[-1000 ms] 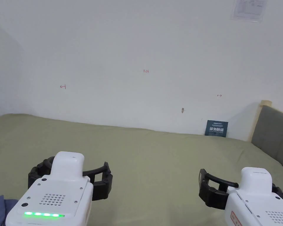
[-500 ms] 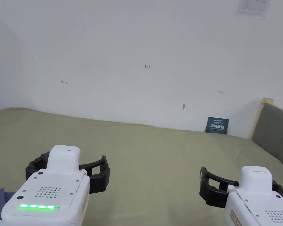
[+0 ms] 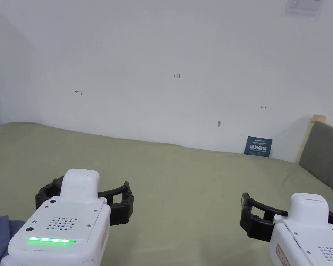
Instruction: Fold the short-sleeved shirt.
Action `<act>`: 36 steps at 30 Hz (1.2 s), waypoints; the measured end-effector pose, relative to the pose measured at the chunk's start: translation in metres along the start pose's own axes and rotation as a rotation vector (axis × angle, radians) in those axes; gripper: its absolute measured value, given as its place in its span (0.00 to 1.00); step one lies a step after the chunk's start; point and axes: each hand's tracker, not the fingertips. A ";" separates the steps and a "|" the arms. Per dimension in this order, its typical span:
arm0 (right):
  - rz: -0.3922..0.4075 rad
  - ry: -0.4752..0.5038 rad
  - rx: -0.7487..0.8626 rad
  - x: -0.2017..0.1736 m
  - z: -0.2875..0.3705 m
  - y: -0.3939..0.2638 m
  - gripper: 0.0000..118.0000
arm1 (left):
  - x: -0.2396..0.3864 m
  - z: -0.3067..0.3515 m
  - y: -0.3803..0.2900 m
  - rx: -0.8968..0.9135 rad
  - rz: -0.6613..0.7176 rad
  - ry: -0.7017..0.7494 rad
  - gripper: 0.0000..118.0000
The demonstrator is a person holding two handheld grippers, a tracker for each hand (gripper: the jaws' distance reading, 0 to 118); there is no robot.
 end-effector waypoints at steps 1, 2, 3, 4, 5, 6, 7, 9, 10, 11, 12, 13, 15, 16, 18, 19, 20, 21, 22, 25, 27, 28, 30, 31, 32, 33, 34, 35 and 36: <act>-0.001 -0.005 0.001 0.000 0.000 0.001 1.00 | 0.000 0.000 0.000 0.002 0.002 0.001 0.96; 0.000 -0.007 0.000 0.000 0.001 0.002 1.00 | -0.001 0.000 0.000 0.007 0.005 0.002 0.96; 0.001 -0.005 0.000 0.001 0.001 0.004 1.00 | -0.002 0.000 0.001 0.012 0.009 0.002 0.96; 0.002 0.001 0.002 0.001 0.002 0.006 1.00 | -0.002 -0.001 0.001 0.013 0.011 0.001 0.96; 0.002 0.009 0.007 0.002 0.002 0.007 1.00 | -0.002 -0.001 0.002 0.014 0.013 0.004 0.96; 0.003 0.012 0.014 0.002 0.003 0.008 1.00 | -0.002 -0.002 0.003 0.011 0.011 0.009 0.96; 0.004 0.013 0.020 0.001 0.004 0.010 1.00 | -0.002 -0.003 0.004 0.012 0.007 0.014 0.96; 0.003 0.010 0.026 0.001 0.004 0.013 1.00 | -0.003 -0.003 0.006 0.023 0.004 0.017 0.96; 0.001 0.007 0.028 0.000 0.004 0.014 1.00 | -0.004 -0.002 0.007 0.029 0.006 0.014 0.96; -0.003 0.002 0.031 0.000 0.004 0.016 1.00 | -0.005 -0.002 0.008 0.032 0.008 0.011 0.96; -0.004 -0.003 0.032 0.000 0.004 0.017 1.00 | -0.006 -0.002 0.010 0.033 0.009 0.009 0.96; -0.006 -0.002 0.037 0.000 0.004 0.017 1.00 | -0.007 -0.002 0.012 0.035 0.010 0.008 0.96; -0.004 0.013 0.044 0.001 0.003 0.016 1.00 | -0.007 -0.001 0.014 0.042 0.003 0.008 0.96; 0.002 0.015 0.041 0.000 0.001 0.016 1.00 | -0.007 -0.001 0.015 0.046 -0.002 0.009 0.96; 0.015 0.013 0.027 -0.001 -0.003 0.014 1.00 | -0.007 0.000 0.016 0.052 -0.008 0.014 0.96; 0.017 0.005 0.017 -0.003 -0.004 0.014 1.00 | -0.007 0.000 0.015 0.053 -0.007 0.014 0.96; 0.019 -0.004 0.010 -0.004 -0.005 0.014 1.00 | -0.006 0.000 0.015 0.053 -0.004 0.012 0.96; 0.019 -0.013 0.006 -0.006 -0.006 0.014 1.00 | -0.006 0.000 0.015 0.051 0.000 0.006 0.96; 0.023 -0.014 0.006 -0.006 -0.006 0.014 1.00 | -0.006 0.000 0.015 0.048 0.001 0.001 0.96; 0.007 -0.005 0.028 -0.006 -0.004 0.015 1.00 | -0.004 -0.002 0.014 0.033 -0.008 -0.002 0.96; -0.016 0.015 0.020 -0.003 -0.004 0.016 1.00 | -0.004 -0.003 0.014 0.032 -0.013 -0.002 0.96; -0.029 0.024 0.018 -0.002 -0.004 0.016 1.00 | -0.004 -0.003 0.014 0.033 -0.012 -0.003 0.96; -0.045 0.030 0.014 0.001 -0.002 0.016 1.00 | -0.004 -0.003 0.015 0.034 -0.008 -0.005 0.96; -0.058 0.027 0.012 0.002 0.000 0.016 1.00 | -0.004 -0.003 0.015 0.034 -0.004 -0.005 0.96; -0.081 0.028 0.001 0.003 0.002 0.016 1.00 | -0.004 -0.003 0.015 0.034 -0.001 -0.006 0.96; -0.109 0.037 -0.009 0.004 0.003 0.016 1.00 | -0.004 -0.003 0.015 0.033 0.000 -0.007 0.96; -0.134 0.042 -0.008 0.006 0.004 0.016 1.00 | -0.004 -0.004 0.015 0.030 0.001 -0.009 0.96; -0.145 0.047 -0.010 0.008 0.005 0.016 1.00 | -0.004 -0.004 0.015 0.027 0.001 -0.009 0.96; -0.155 0.050 -0.016 0.010 0.005 0.016 1.00 | -0.003 -0.004 0.015 0.023 0.001 -0.009 0.96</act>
